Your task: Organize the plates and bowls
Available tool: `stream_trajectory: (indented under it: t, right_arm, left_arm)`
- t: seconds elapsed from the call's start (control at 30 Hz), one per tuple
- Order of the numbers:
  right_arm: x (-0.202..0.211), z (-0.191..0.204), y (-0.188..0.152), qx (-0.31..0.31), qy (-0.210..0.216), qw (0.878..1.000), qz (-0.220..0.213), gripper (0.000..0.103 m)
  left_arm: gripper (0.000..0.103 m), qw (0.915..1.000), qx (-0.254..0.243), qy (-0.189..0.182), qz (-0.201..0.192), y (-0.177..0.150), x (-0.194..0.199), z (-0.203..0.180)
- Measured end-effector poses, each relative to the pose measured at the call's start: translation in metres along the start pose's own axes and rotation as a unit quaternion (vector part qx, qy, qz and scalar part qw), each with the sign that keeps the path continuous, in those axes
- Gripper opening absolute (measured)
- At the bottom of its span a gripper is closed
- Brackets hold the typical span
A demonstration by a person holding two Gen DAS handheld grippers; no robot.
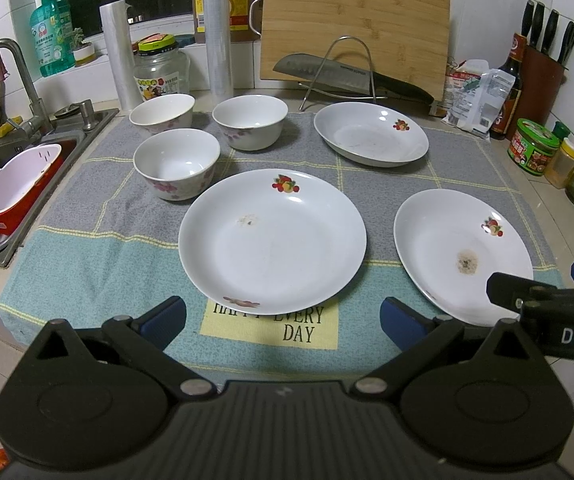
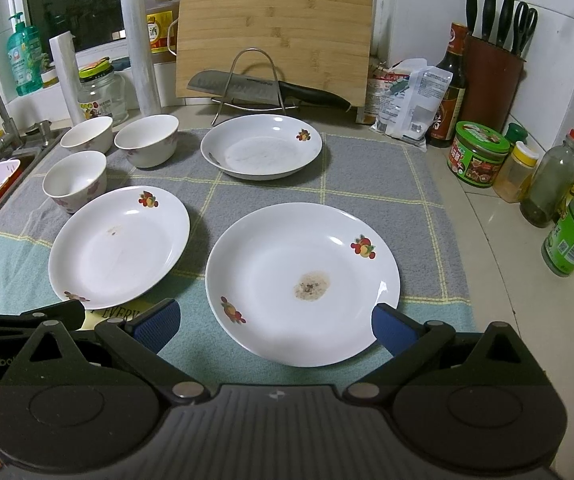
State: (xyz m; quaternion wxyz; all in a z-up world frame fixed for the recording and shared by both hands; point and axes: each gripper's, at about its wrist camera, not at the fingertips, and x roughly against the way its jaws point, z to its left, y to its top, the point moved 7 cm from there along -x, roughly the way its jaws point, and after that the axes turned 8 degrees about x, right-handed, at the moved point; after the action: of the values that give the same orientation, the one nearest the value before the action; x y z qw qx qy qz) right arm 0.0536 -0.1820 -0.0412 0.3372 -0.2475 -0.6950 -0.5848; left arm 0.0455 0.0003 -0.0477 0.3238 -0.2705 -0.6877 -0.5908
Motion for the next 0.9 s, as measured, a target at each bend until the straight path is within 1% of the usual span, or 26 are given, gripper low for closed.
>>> stream_trajectory:
  t: [0.53, 0.9]
  right_arm:
    - [0.0023, -0.0020, 0.0023, 0.000, -0.004, 1.000, -0.004, 0.103]
    - [0.0042, 0.0019, 0.0021, -0.001, -0.011, 1.000, -0.005, 0.103]
  left_arm:
    - [0.102, 1.0000, -0.001, -0.001, -0.002, 0.0013, 0.0026, -0.0005]
    - [0.102, 1.0000, -0.004, -0.008, -0.001, 0.0024, 0.0036, 0.0019]
